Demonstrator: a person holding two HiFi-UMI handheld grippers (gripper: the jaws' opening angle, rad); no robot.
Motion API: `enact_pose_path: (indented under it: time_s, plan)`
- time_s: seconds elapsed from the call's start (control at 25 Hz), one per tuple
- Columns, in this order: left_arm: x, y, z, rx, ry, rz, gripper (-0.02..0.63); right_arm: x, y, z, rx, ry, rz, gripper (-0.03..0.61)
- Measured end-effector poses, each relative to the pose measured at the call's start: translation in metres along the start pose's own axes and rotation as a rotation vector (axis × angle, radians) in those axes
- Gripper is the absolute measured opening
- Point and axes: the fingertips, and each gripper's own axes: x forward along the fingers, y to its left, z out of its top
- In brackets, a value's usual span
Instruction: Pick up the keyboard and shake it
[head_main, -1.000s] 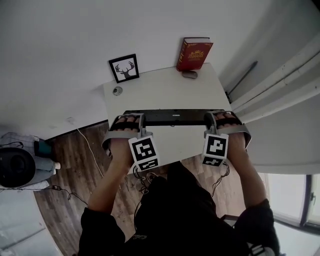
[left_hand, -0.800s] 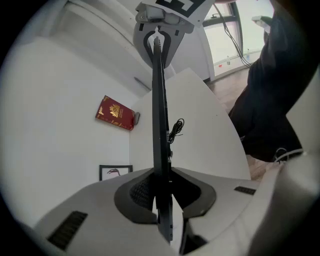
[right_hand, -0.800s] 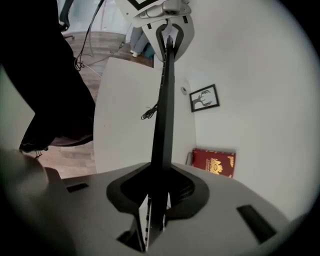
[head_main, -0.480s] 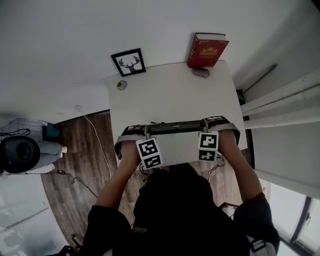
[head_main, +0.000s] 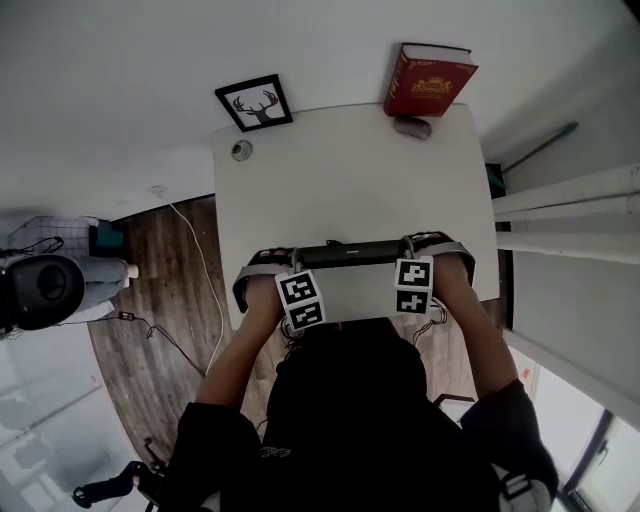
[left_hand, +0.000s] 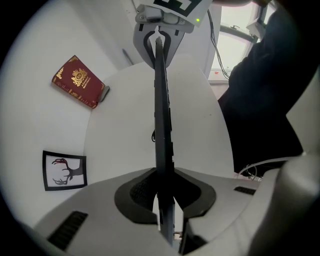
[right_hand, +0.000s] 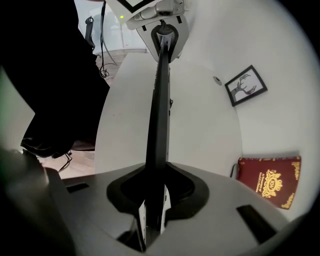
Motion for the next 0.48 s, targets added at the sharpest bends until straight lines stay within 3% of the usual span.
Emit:
enact_pose_path:
  time_s: [0.32, 0.48]
  plan:
    - [-0.008, -0.009, 0.010, -0.031, -0.040, -0.235, 0.067, -0.012, 0.007, -0.004, -0.008, -0.039, 0.139, 0.084]
    - [0.000, 0.006, 0.011, -0.021, -0.027, -0.250, 0.069, -0.005, -0.005, -0.007, -0.003, -0.046, 0.152, 0.086]
